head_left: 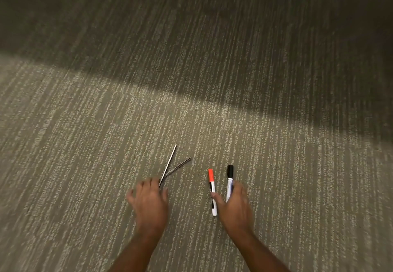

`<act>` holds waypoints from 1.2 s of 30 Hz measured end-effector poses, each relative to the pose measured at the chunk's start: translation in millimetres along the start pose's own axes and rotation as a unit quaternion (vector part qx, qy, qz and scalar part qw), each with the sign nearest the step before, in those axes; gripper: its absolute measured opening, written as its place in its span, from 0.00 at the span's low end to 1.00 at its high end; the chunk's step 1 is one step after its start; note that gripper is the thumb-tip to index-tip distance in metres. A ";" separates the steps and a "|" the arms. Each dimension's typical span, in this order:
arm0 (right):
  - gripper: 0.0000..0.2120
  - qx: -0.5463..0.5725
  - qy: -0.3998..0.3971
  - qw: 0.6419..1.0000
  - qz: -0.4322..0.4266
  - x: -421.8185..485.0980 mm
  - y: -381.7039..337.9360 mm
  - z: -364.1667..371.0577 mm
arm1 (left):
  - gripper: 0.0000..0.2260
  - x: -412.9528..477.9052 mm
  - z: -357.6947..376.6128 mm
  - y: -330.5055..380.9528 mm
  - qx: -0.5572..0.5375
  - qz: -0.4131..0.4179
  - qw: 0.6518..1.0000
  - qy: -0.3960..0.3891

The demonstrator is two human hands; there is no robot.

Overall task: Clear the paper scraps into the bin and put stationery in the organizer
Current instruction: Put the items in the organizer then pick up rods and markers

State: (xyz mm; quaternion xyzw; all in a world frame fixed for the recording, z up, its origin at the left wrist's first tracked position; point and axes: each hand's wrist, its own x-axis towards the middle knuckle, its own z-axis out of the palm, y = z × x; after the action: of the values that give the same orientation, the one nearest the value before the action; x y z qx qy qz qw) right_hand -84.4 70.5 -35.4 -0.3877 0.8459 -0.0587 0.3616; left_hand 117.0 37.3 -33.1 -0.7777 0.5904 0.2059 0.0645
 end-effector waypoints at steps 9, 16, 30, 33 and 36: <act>0.19 -0.035 -0.013 0.999 0.013 10.3 -21.2 16.5 | 0.04 18.0 12.1 10.1 -0.133 -0.027 0.991 -0.017; 0.11 -0.033 -0.030 0.999 0.011 11.5 -25.8 15.8 | 0.06 14.4 12.4 20.1 -0.171 -0.057 0.983 -0.038; 0.06 0.087 -0.012 0.995 -0.039 -30.1 -64.6 -91.7 | 0.02 -34.0 -68.4 97.9 -0.404 -0.026 0.914 -0.022; 0.05 0.161 0.016 0.986 -0.051 -53.7 -85.2 -158.4 | 0.05 -62.2 -123.8 138.2 -0.456 0.004 0.890 -0.025; 0.03 0.223 0.037 0.972 -0.063 -80.4 -104.5 -238.0 | 0.05 -88.4 -190.4 183.1 -0.484 0.033 0.874 -0.035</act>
State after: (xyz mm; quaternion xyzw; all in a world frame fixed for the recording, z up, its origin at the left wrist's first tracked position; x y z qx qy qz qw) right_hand -141.5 11.2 223.9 -0.3472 0.7982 -0.2825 0.4032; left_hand -28.8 -3.2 200.8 -0.6843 0.4397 0.4947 -0.3060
